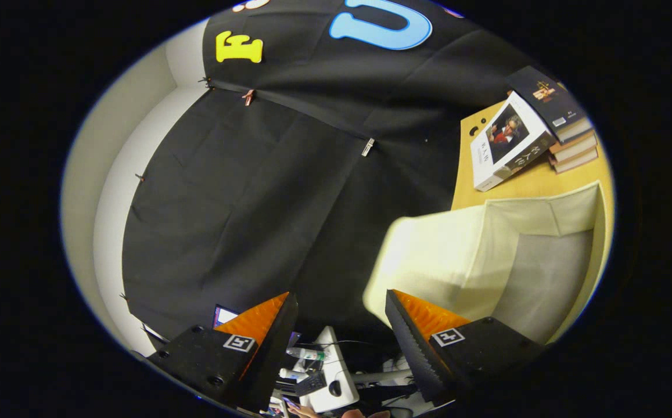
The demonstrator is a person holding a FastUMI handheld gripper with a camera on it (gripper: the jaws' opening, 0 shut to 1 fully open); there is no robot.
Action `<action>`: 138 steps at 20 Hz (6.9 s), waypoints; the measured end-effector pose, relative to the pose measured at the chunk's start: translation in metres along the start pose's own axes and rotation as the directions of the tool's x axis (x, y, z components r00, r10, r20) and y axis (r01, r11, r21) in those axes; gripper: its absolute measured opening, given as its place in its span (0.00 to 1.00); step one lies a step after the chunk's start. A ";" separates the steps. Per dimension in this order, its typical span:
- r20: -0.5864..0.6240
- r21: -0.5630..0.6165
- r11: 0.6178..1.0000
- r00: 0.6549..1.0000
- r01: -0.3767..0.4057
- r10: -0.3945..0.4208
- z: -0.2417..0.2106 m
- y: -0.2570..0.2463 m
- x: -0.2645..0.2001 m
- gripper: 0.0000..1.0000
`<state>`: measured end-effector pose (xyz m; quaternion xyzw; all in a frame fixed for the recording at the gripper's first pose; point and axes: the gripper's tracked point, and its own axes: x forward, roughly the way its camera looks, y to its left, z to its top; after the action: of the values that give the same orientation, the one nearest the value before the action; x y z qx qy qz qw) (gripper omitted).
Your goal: Open the storage box then place both shoes into the box .Put the left shoe in first, then the right shoe, with the right side of both shoes facing outward in a uniform manner.
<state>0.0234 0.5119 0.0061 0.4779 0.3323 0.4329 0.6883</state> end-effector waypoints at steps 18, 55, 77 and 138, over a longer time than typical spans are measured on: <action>0.261 -0.152 0.708 0.719 0.689 -0.644 -0.017 -0.184 -0.321 0.94; 0.171 0.135 0.426 0.402 0.895 -0.900 0.031 -0.263 -0.321 0.06; -0.038 0.041 0.525 0.526 0.850 -0.849 -0.004 -0.194 -0.049 0.06; 0.099 -0.182 0.288 0.309 0.940 -0.946 -0.046 -0.428 -0.541 0.92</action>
<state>-0.1161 -0.0375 -0.3899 0.1113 0.5121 -0.0163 0.8515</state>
